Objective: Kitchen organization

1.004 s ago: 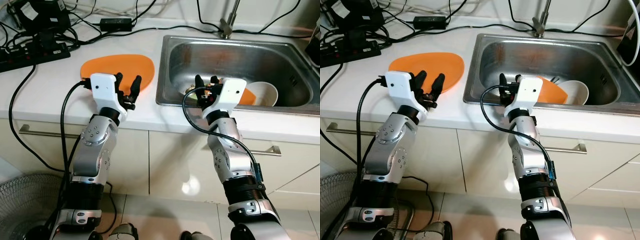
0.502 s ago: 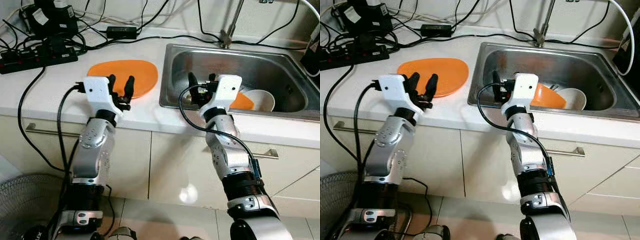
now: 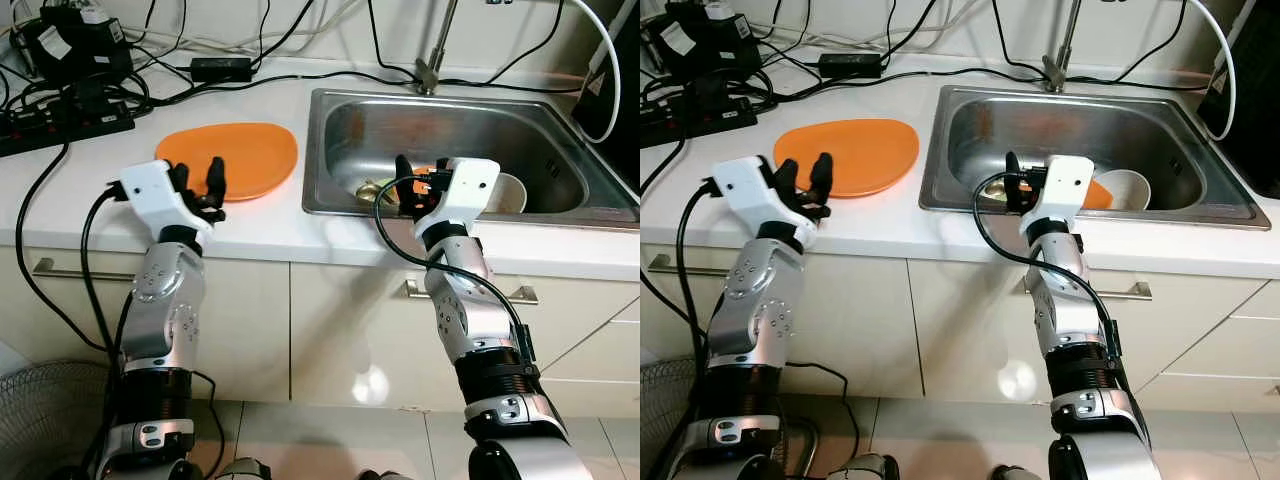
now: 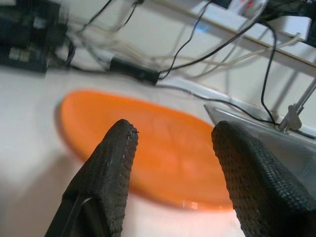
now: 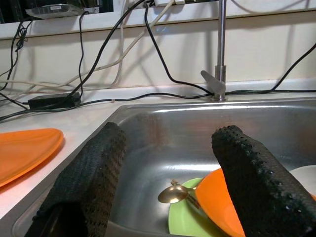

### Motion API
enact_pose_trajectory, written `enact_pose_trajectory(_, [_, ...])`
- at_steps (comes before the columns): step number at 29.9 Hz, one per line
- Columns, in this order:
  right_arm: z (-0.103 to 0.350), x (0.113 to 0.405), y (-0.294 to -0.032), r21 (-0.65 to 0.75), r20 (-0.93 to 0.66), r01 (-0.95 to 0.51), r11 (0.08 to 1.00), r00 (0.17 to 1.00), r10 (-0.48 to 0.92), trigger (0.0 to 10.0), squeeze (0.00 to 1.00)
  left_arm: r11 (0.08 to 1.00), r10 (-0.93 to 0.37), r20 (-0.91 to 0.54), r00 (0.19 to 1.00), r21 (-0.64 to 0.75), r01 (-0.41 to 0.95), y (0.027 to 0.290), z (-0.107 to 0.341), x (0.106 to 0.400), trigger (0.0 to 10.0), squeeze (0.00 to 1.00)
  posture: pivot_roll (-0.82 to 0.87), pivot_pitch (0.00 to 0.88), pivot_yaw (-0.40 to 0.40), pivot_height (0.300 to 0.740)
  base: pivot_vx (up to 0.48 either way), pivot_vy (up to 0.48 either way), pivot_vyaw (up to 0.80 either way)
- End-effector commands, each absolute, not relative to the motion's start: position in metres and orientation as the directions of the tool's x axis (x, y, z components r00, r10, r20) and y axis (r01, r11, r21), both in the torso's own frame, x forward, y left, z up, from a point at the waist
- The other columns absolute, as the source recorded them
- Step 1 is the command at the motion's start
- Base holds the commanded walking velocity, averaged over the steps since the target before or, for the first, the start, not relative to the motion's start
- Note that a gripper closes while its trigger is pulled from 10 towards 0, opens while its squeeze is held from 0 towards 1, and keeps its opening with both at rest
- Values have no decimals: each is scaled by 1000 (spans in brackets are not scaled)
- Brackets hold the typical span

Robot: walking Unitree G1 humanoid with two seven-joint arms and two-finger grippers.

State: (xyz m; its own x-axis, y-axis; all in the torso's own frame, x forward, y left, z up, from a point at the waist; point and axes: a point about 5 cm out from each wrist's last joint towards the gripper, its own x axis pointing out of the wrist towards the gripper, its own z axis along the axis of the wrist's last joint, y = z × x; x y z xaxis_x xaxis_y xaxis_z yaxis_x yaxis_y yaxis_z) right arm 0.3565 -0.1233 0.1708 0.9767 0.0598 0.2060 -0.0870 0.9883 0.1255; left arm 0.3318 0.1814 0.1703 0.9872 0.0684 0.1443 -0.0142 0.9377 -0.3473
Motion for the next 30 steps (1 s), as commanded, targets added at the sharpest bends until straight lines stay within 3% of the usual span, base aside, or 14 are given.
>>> enact_pose_trajectory(1, [176,358,-126,128,214,-79,989,976,51,10000,0,902,102,121,987,-431,-41,183,169,329,10000,0,97,23,-4,740,0,0,0])
enact_pose_trajectory(2, [178,359,-127,127,217,-82,988,975,52,10000,0,872,112,113,987,-487,-44,184,166,326,10000,1000,106,19,-10,740,0,0,0])
enact_pose_trajectory(6, [175,360,-126,123,203,-84,989,978,58,10000,0,866,120,81,990,-496,-64,184,163,326,10000,1000,113,14,-16,740,0,0,0])
enact_pose_trajectory(7, [175,360,-125,122,202,-86,989,978,60,10000,0,854,127,73,989,-515,-72,183,163,326,10000,314,113,14,-16,740,0,0,0])
enact_pose_trajectory(8, [175,361,-125,121,201,-88,989,978,62,10000,0,836,138,63,988,-542,-83,183,164,326,10000,0,114,13,-17,740,0,0,0])
enact_pose_trajectory(12, [176,361,-125,121,202,-89,989,977,63,10000,0,787,165,22,986,-605,-118,184,166,327,10000,0,112,8,-16,740,0,0,0])
enact_pose_trajectory(19, [178,362,-124,121,201,-89,989,978,63,10000,0,703,225,-188,956,-648,-293,188,176,337,10000,0,119,25,-16,740,0,0,0])
enact_pose_trajectory(26, [176,362,-126,121,195,-84,989,979,59,10000,0,718,239,-201,950,-622,-312,192,193,341,10000,0,120,38,-14,740,0,0,0])
enact_pose_trajectory(30, [177,362,-128,121,195,-77,990,979,52,10000,0,789,208,-175,962,-551,-271,186,198,341,10000,0,118,44,-14,740,0,0,0])
